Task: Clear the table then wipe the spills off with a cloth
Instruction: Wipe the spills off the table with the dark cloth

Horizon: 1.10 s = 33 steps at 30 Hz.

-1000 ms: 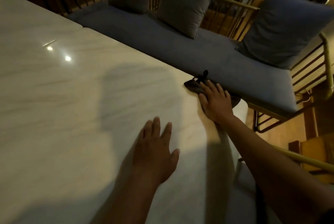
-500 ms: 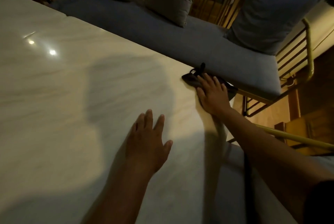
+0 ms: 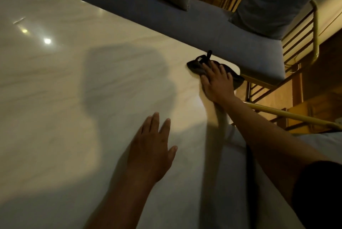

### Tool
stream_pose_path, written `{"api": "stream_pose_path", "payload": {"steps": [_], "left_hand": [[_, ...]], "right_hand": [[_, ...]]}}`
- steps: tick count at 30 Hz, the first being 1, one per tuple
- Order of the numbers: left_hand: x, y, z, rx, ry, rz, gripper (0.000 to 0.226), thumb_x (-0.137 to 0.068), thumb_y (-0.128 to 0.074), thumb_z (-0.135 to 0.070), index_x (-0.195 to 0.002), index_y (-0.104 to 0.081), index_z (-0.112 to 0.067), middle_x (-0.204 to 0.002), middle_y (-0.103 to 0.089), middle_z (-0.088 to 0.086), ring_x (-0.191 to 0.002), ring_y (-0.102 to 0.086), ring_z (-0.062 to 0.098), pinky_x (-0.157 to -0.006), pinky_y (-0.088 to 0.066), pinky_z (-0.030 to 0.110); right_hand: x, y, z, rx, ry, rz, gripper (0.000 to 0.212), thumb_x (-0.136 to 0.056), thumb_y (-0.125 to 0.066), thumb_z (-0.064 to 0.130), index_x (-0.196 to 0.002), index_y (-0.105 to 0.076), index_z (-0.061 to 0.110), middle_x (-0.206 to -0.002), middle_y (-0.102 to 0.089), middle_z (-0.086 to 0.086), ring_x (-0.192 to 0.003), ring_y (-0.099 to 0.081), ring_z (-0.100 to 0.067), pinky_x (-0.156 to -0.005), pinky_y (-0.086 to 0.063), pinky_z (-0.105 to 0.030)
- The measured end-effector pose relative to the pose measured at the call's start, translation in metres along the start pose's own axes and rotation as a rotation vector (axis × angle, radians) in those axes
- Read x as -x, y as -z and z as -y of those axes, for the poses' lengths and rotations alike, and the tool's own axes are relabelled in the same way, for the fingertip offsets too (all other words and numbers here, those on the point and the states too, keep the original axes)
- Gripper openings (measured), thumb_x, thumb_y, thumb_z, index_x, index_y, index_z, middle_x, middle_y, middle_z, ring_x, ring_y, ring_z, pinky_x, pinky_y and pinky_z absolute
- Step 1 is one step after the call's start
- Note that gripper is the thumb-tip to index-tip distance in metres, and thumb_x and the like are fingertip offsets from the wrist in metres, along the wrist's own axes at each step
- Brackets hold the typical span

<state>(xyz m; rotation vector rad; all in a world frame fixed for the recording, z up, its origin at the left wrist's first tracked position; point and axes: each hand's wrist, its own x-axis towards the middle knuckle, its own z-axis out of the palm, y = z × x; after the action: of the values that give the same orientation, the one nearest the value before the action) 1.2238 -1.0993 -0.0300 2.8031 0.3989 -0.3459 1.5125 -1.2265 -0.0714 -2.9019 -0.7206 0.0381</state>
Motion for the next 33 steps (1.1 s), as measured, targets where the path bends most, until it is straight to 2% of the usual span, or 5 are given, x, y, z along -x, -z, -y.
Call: {"api": "stream_pose_path", "payload": {"steps": [9,16,24,27,33], "left_hand": [[0.1,-0.024,0.027,0.064,0.148,-0.068,0.074,-0.089,-0.063,-0.055,-0.152,-0.046,-0.02,-0.158,-0.038,0.015,-0.143,-0.04,0.036,-0.11,-0.042,0.045],[0.19,-0.039,0.039,0.1,0.222,-0.052,0.077,-0.098,-0.043,-0.061,-0.162,-0.013,-0.031,-0.169,-0.004,0.005,-0.155,-0.01,0.027,-0.121,-0.024,0.039],[0.282,-0.06,0.053,0.087,0.197,-0.078,0.079,-0.099,-0.04,-0.063,-0.161,-0.003,-0.032,-0.169,0.004,0.006,-0.155,-0.004,0.028,-0.123,-0.017,0.038],[0.314,-0.064,0.059,0.096,0.201,-0.049,0.081,-0.098,-0.041,-0.064,-0.161,-0.001,-0.033,-0.169,0.007,0.005,-0.155,-0.001,0.028,-0.123,-0.016,0.038],[0.339,-0.068,0.07,0.093,0.199,-0.038,0.081,-0.099,-0.04,-0.064,-0.162,0.002,-0.033,-0.17,0.01,0.005,-0.156,0.003,0.028,-0.124,-0.014,0.04]], "right_hand": [[0.208,-0.013,0.053,-0.017,0.528,0.097,0.056,-0.101,-0.024,0.054,-0.154,-0.026,0.038,-0.164,-0.019,0.006,-0.152,-0.012,-0.025,-0.118,-0.012,-0.05],[0.131,-0.009,0.065,-0.005,0.064,0.045,0.056,-0.102,-0.022,0.052,-0.156,-0.019,0.037,-0.165,-0.016,0.0,-0.151,-0.013,-0.031,-0.12,-0.012,-0.055],[0.378,-0.025,0.144,-0.061,0.492,0.054,0.055,-0.1,-0.028,0.053,-0.153,-0.028,0.039,-0.163,-0.022,0.007,-0.152,-0.013,-0.024,-0.118,-0.01,-0.048],[0.377,-0.018,0.138,-0.034,0.54,0.072,0.054,-0.101,-0.029,0.051,-0.153,-0.031,0.037,-0.163,-0.025,0.006,-0.151,-0.017,-0.026,-0.117,-0.019,-0.051],[0.281,-0.017,0.155,-0.026,0.084,0.021,0.063,-0.096,-0.017,0.056,-0.155,-0.026,0.035,-0.164,-0.021,-0.002,-0.15,-0.016,-0.033,-0.117,-0.016,-0.056]]}}
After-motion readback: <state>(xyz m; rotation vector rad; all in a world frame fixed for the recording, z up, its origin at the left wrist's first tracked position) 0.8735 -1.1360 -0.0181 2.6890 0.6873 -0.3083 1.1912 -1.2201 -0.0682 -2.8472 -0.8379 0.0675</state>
